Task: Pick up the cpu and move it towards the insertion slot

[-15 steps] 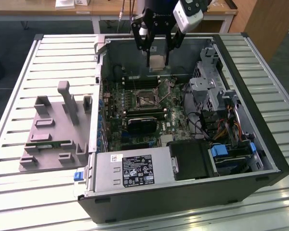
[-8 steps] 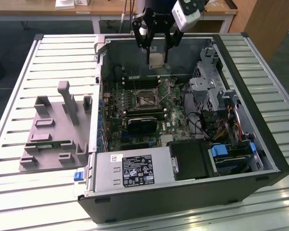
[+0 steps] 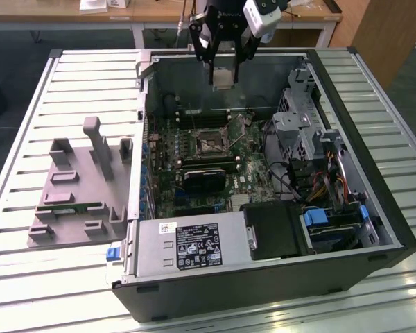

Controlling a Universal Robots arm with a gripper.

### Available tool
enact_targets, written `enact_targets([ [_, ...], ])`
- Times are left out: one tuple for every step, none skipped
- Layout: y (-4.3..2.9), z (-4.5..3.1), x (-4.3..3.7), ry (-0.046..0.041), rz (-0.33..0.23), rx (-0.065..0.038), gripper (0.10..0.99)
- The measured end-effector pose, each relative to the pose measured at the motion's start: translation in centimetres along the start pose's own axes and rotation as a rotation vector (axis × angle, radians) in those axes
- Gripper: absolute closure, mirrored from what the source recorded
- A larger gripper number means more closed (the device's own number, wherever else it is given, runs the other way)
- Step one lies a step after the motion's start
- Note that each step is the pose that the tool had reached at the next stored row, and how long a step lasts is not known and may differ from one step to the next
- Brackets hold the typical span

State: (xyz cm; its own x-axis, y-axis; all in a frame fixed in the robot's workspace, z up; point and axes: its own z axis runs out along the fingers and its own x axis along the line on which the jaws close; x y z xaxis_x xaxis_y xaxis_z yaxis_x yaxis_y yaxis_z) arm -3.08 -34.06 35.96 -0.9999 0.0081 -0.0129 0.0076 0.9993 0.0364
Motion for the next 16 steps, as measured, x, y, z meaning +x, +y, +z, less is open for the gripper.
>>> enact_targets([
  [0.32,0.05,0.00,0.0001,0.000,0.000,0.549],
  [0.61,0.10,0.00,0.0002,0.000,0.000,0.549],
  [0.88,0.17,0.00,0.0001,0.000,0.000,0.549],
  [1.13,0.25,0.00,0.0000,0.000,0.000,0.549],
  [1.38,0.33,0.00,0.0001,0.000,0.000,0.549],
  [1.61,0.40,-0.01,0.0002,0.000,0.000,0.549],
  [1.83,0.48,-0.02,0.0002,0.000,0.000,0.549],
  [2.06,0.56,-0.02,0.0002,0.000,0.000,0.549],
  [2.28,0.64,-0.03,0.0002,0.000,0.000,0.549],
  [2.50,0.71,-0.03,0.0002,0.000,0.000,0.549],
  [2.69,0.78,-0.03,0.0003,0.000,0.000,0.549],
  [2.85,0.85,-0.03,0.0003,0.000,0.000,0.549],
  [2.95,0.90,-0.03,0.0004,0.000,0.000,0.549],
  [2.99,0.91,-0.03,0.0004,0.000,0.000,0.549],
  [2.99,0.92,-0.03,0.0004,0.000,0.000,0.549],
  [3.00,0.92,-0.03,0.0004,0.000,0.000,0.549],
])
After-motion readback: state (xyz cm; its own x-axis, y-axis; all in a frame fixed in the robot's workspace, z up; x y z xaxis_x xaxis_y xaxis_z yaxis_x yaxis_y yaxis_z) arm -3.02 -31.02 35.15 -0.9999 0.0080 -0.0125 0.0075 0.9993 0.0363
